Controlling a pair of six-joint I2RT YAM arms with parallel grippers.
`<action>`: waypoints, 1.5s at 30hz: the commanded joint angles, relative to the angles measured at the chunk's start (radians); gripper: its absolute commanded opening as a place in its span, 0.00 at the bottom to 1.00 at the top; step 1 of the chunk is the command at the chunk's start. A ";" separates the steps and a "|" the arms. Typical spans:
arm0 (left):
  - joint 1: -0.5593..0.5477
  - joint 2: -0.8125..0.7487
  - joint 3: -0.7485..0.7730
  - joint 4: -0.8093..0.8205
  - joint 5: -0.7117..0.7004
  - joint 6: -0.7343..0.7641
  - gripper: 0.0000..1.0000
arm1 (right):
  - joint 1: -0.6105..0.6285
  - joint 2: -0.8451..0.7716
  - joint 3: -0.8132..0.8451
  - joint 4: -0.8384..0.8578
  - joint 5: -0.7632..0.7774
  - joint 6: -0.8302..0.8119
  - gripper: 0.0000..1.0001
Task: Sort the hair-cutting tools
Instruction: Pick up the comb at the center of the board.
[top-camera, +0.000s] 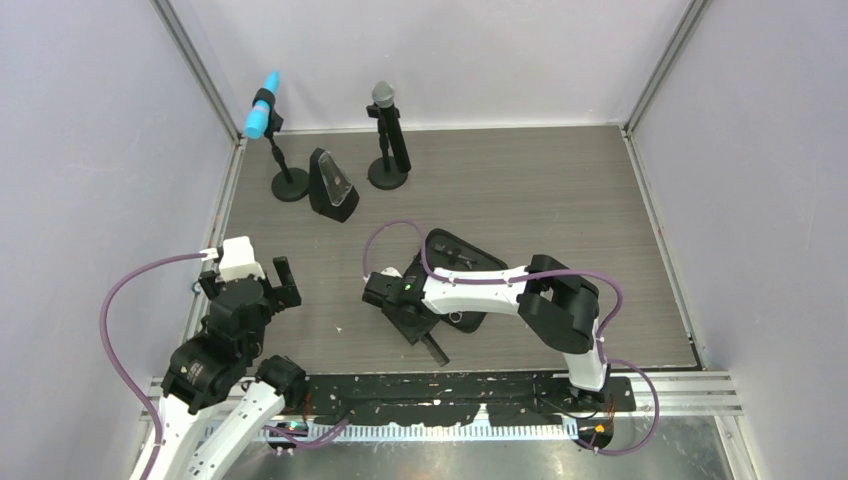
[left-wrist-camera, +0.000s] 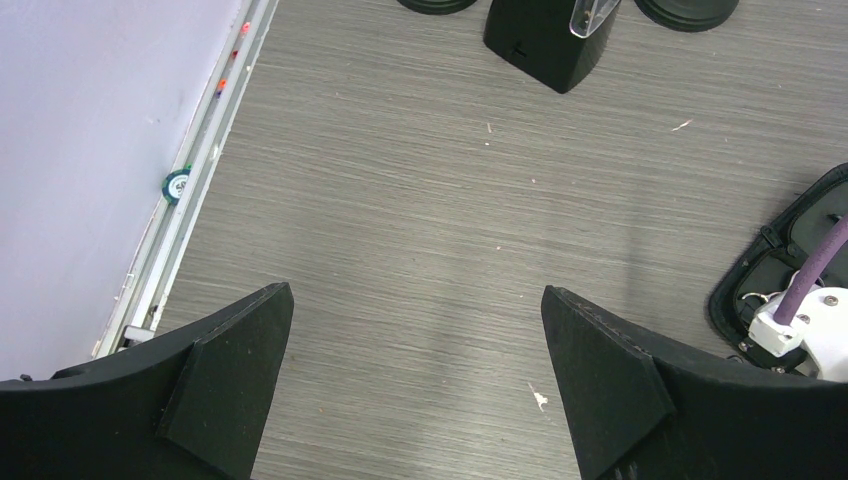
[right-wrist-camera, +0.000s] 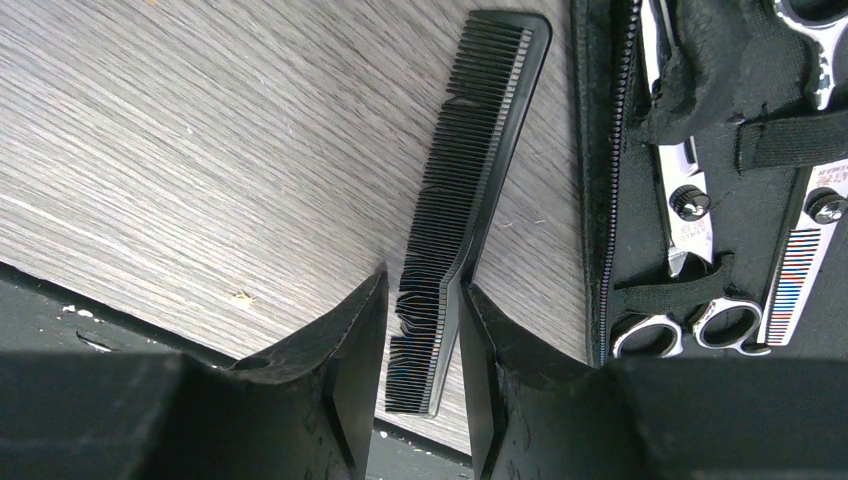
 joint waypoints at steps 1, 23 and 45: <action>0.008 0.013 -0.004 0.051 0.001 0.018 1.00 | 0.002 -0.004 0.028 -0.029 0.006 0.006 0.41; 0.008 0.010 -0.004 0.050 0.002 0.018 1.00 | 0.003 0.002 0.023 -0.034 0.008 0.014 0.40; 0.008 0.010 -0.005 0.050 0.002 0.018 1.00 | -0.007 0.042 -0.022 -0.006 -0.020 0.021 0.40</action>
